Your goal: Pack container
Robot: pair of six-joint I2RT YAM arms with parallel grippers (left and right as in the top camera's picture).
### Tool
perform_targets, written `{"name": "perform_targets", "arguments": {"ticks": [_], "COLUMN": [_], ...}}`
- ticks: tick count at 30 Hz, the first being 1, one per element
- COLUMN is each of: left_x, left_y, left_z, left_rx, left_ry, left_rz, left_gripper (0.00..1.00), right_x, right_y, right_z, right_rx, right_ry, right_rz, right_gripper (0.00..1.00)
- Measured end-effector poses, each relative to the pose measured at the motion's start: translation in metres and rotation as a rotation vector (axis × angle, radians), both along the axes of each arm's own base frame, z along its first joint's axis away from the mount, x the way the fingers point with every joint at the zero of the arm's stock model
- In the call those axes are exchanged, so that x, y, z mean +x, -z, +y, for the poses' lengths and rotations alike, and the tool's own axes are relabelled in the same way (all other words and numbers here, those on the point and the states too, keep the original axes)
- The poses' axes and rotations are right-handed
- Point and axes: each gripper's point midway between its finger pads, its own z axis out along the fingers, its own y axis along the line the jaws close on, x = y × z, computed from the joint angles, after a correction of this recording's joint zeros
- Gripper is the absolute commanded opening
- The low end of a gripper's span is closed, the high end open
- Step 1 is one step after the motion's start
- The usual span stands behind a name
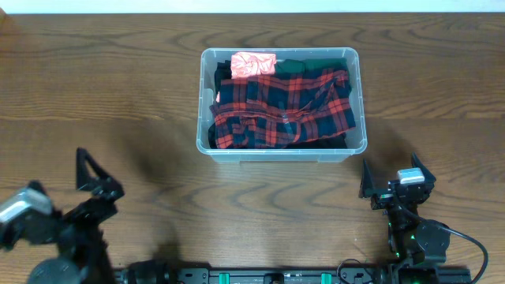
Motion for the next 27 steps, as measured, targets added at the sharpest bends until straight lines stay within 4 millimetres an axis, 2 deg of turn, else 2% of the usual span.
{"name": "perform_targets", "arguments": {"ticks": [6, 12, 16, 20, 23, 27], "left_x": [0.041, 0.050, 0.049, 0.049, 0.051, 0.055], "left_y": [0.061, 0.106, 0.123, 0.130, 0.136, 0.158], "left_z": [0.006, 0.007, 0.007, 0.006, 0.003, -0.001], "left_rx": [0.010, 0.023, 0.027, 0.028, 0.024, 0.010], "left_ry": [-0.002, -0.001, 0.000, 0.006, 0.018, 0.040], "left_rz": [-0.076, -0.171, -0.202, -0.205, -0.179, -0.088], "left_gripper": [0.98, 0.98, 0.98, 0.98, 0.98, 0.98], "right_x": [0.000, 0.000, 0.000, 0.000, 0.000, 0.000], "right_y": [0.000, 0.000, 0.000, 0.000, 0.000, 0.000], "right_z": [0.000, 0.000, 0.000, 0.000, 0.000, 0.000], "right_rx": [0.000, 0.000, 0.000, 0.000, 0.000, 0.000], "right_ry": [0.000, 0.000, 0.000, 0.000, 0.000, 0.000], "right_rz": [0.000, 0.000, 0.000, 0.000, 0.000, 0.000], "right_gripper": [0.99, 0.99, 0.99, 0.99, 0.99, 0.99]}}
